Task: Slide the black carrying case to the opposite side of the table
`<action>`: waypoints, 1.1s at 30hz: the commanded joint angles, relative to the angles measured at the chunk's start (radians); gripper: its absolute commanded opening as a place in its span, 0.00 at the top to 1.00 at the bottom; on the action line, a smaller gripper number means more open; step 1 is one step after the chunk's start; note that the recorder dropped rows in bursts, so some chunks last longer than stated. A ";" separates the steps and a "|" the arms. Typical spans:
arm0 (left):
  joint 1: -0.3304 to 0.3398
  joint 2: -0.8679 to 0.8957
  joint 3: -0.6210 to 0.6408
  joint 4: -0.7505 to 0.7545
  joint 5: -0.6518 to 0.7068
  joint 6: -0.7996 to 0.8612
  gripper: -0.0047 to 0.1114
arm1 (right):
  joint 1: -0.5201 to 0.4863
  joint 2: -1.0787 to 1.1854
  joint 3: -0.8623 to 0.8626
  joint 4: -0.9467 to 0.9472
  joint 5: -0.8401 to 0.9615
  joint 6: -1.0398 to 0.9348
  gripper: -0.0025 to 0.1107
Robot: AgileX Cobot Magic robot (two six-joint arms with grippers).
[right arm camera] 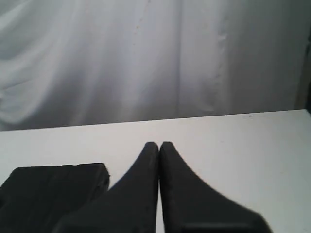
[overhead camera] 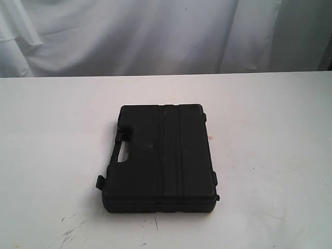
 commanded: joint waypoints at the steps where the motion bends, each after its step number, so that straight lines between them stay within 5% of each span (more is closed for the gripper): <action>1: 0.003 -0.005 0.005 0.000 -0.008 -0.002 0.96 | -0.109 -0.193 0.145 0.003 -0.036 -0.007 0.98; 7: 0.003 -0.005 0.005 0.000 -0.008 -0.002 0.96 | -0.175 -0.337 0.268 0.003 -0.023 -0.009 0.98; 33: 0.003 -0.005 0.005 0.000 -0.008 -0.002 0.96 | -0.165 -0.542 0.475 0.114 -0.006 -0.155 0.98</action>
